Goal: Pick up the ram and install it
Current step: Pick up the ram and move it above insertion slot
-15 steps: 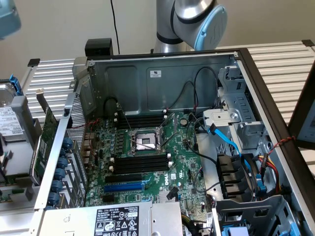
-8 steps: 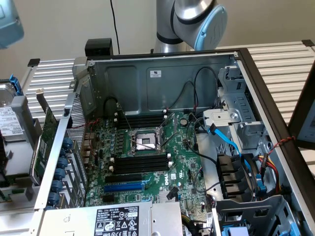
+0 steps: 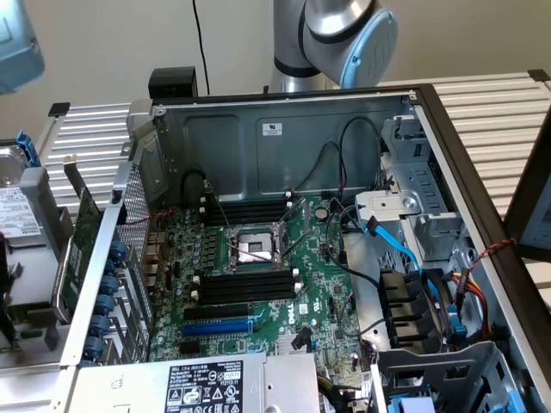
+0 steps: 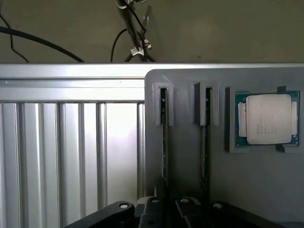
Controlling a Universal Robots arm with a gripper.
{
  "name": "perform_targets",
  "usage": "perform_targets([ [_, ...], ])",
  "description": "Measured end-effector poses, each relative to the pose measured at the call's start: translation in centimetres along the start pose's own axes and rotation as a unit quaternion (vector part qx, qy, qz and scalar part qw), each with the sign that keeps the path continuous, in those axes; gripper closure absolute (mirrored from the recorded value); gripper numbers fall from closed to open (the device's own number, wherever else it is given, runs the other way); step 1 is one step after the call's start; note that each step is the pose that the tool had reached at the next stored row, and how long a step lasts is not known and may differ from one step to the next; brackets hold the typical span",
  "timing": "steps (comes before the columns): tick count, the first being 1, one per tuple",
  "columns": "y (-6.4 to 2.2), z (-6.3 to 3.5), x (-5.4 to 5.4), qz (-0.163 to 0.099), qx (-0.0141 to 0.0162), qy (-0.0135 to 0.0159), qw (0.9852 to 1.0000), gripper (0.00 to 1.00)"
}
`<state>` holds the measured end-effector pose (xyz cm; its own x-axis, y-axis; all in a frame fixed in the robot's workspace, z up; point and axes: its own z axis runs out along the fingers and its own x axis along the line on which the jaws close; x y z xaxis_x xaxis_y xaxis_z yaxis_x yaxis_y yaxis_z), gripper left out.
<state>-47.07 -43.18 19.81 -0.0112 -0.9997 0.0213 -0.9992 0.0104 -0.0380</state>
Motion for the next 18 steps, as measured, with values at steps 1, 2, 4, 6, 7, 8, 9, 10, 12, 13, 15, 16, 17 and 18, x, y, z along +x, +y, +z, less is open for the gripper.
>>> perform_targets([
  [1, -0.02, -0.27, 0.1, 0.000, 0.0000, -0.0001, 1.0000, 0.86],
  [2, -0.03, -0.73, 0.1, 0.000, -0.0003, -0.0001, 1.0000, 0.86],
  [4, -0.07, -1.64, 0.3, 0.000, -0.0004, 0.0000, 1.0000, 0.86],
  [6, -0.10, -2.56, 0.5, 0.000, -0.0004, 0.0001, 1.0000, 0.86],
  [7, -0.12, -2.98, 0.6, 0.000, -0.0003, 0.0000, 1.0000, 0.86],
  [8, -0.14, -3.44, 0.7, 0.000, -0.0003, 0.0000, 1.0000, 0.86],
  [9, -0.16, -3.91, 0.8, 0.000, -0.0005, 0.0000, 1.0000, 0.86],
  [10, -0.18, -4.36, 0.8, 0.000, -0.0004, 0.0000, 1.0000, 0.86],
  [12, -0.21, -5.27, 1.0, 0.000, -0.0004, 0.0000, 1.0000, 0.86],
  [13, -0.23, -5.71, 1.0, 0.000, -0.0003, -0.0001, 1.0000, 0.86],
  [15, -0.27, -6.63, 1.1, 0.000, -0.0004, 0.0000, 1.0000, 0.86],
  [16, -0.29, -7.07, 1.1, 0.000, -0.0004, 0.0000, 1.0000, 0.86],
  [17, -0.32, -7.52, 1.2, 0.000, -0.0004, 0.0000, 1.0000, 0.86],
  [18, -0.36, -8.01, 1.2, 0.000, -0.0004, 0.0000, 1.0000, 0.86],
])
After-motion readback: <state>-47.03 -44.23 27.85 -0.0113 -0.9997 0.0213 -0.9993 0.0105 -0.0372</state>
